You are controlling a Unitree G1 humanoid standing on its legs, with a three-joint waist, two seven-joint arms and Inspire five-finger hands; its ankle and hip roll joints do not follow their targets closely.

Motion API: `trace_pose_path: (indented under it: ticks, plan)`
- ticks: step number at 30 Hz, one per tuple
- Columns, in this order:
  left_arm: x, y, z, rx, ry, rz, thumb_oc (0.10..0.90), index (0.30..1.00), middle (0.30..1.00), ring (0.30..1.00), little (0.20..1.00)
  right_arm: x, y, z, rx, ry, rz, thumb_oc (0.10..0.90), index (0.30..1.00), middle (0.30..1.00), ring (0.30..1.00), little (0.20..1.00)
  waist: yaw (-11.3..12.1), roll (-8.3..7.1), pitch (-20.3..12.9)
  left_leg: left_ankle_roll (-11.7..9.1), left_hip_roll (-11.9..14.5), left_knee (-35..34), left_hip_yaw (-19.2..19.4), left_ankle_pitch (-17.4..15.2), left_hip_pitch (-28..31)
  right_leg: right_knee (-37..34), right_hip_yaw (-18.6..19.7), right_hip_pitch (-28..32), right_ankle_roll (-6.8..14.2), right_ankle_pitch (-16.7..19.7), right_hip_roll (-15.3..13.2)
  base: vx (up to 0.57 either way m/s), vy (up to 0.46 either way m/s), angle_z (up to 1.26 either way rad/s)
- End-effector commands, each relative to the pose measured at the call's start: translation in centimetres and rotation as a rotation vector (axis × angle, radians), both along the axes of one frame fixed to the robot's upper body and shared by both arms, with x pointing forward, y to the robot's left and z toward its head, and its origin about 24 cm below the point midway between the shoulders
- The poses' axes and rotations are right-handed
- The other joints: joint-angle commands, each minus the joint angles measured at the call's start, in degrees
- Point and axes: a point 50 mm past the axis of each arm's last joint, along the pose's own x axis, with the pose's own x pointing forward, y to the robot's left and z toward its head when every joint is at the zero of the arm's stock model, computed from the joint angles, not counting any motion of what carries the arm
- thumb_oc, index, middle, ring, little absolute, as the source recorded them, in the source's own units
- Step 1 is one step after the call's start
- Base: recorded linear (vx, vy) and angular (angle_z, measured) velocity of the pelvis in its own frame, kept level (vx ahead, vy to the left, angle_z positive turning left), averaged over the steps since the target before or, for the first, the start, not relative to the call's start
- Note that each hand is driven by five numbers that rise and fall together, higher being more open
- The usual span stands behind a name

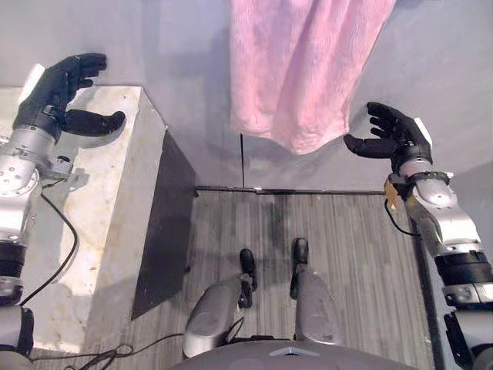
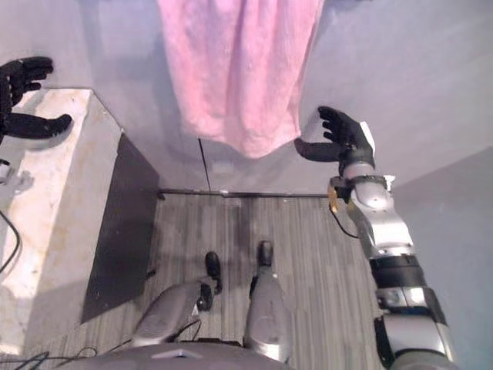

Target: Organize the bathroom.

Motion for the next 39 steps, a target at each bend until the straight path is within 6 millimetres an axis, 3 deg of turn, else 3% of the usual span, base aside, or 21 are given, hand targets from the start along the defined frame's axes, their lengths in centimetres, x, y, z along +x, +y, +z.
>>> trace_pose_path:
  ticks: [1, 6, 11, 14, 17, 24, 29, 34, 39]
  plan:
    - [-0.3, -1.2, 4.8, 0.040, -0.226, -0.058, 0.800, 0.900, 0.900, 0.900, 0.900, 0.6, -0.6, 7.0, -0.033, -0.277, 0.014, 0.800, 0.900, 0.900, 0.900, 0.900, -0.32, 0.17, -6.82, -8.63, 4.67, 0.08, -4.85, -1.74, 3.08, -9.84, -3.37, 8.78, 0.52, 5.47, 1.88, 0.04, -0.086, 0.05]
    - [0.2, -0.9, 5.1, 0.008, -0.231, -0.045, 0.800, 0.900, 0.900, 0.900, 0.900, 1.0, -0.7, 7.8, -0.064, -0.301, 0.009, 0.800, 0.900, 0.900, 0.900, 0.900, -0.40, 0.59, -7.62, -9.72, 5.15, -3.20, -5.48, -0.90, 4.83, -13.72, -4.43, 11.49, -0.28, 5.11, 2.96, 0.05, -0.049, 0.12]
    - [0.0, -1.0, 4.0, -0.039, -0.195, -0.086, 0.800, 0.900, 0.900, 0.900, 0.900, 1.2, -0.7, 8.2, -0.087, -0.307, 0.006, 0.800, 0.900, 0.900, 0.900, 0.900, 0.02, 0.67, -9.02, -10.34, 5.57, -3.87, -6.19, -0.99, 5.95, -15.10, -5.42, 13.50, -1.20, 4.23, 3.69, 0.07, -0.056, 0.01]
    - [0.4, -2.8, 1.7, -0.139, -0.030, -0.292, 0.800, 0.900, 0.900, 0.900, 0.900, 1.6, -0.6, 8.2, -0.096, -0.287, 0.005, 0.800, 0.900, 0.900, 0.900, 0.900, 0.42, 0.58, -10.69, -10.78, 6.43, -4.06, -6.33, -0.91, 7.34, -15.42, -6.39, 15.32, -1.73, 3.52, 4.08, 0.12, -0.065, 0.18]
    - [0.6, -4.0, 1.0, -0.142, 0.029, -0.394, 0.800, 0.900, 0.900, 0.900, 0.900, 1.8, -0.4, 8.3, -0.098, -0.281, 0.015, 0.800, 0.900, 0.900, 0.900, 0.900, 0.35, 0.88, -11.44, -11.12, 6.93, -4.57, -6.28, -0.60, 8.07, -15.28, -6.79, 15.78, -1.84, 3.31, 4.34, 0.10, -0.026, 0.13]
    - [1.6, -7.9, 2.2, -0.094, 0.055, -0.576, 0.800, 0.900, 0.900, 0.900, 0.900, 2.4, 0.7, 9.5, -0.089, -0.311, 0.056, 0.800, 0.900, 0.900, 0.900, 0.900, 0.07, 1.20, -12.43, -11.64, 7.54, -6.23, -6.45, 0.21, 9.29, -15.09, -7.22, 16.34, -2.01, 2.73, 4.83, 0.03, -0.006, 0.03]
    - [1.9, -9.4, 2.9, -0.085, 0.047, -0.624, 0.800, 0.900, 0.900, 0.900, 0.900, 2.6, 1.5, 10.1, -0.068, -0.334, 0.092, 0.800, 0.900, 0.900, 0.900, 0.900, 0.12, 1.04, -13.06, -11.81, 7.75, -6.99, -6.48, 0.49, 9.91, -15.45, -7.55, 16.83, -2.04, 2.66, 5.03, 0.00, 0.000, 0.00]
    - [2.5, -11.1, 3.6, -0.128, 0.031, -0.657, 0.800, 0.900, 0.900, 0.900, 0.900, 2.9, 3.4, 11.9, -0.056, -0.404, 0.147, 0.800, 0.900, 0.900, 0.900, 0.900, 0.44, 0.94, -14.11, -12.00, 8.15, -7.78, -6.43, 0.75, 11.06, -15.96, -8.15, 17.96, -2.07, 2.55, 5.23, 0.05, -0.002, 0.00]
    - [3.4, -12.0, 3.8, -0.202, 0.034, -0.668, 0.800, 0.900, 0.900, 0.900, 0.900, 3.3, 6.0, 14.9, -0.104, -0.485, 0.201, 0.800, 0.900, 0.900, 0.900, 0.900, 1.35, 0.60, -15.12, -12.18, 8.29, -8.42, -6.90, 0.79, 11.96, -16.36, -9.01, 18.97, -1.98, 2.45, 5.24, 0.04, 0.004, 0.01]
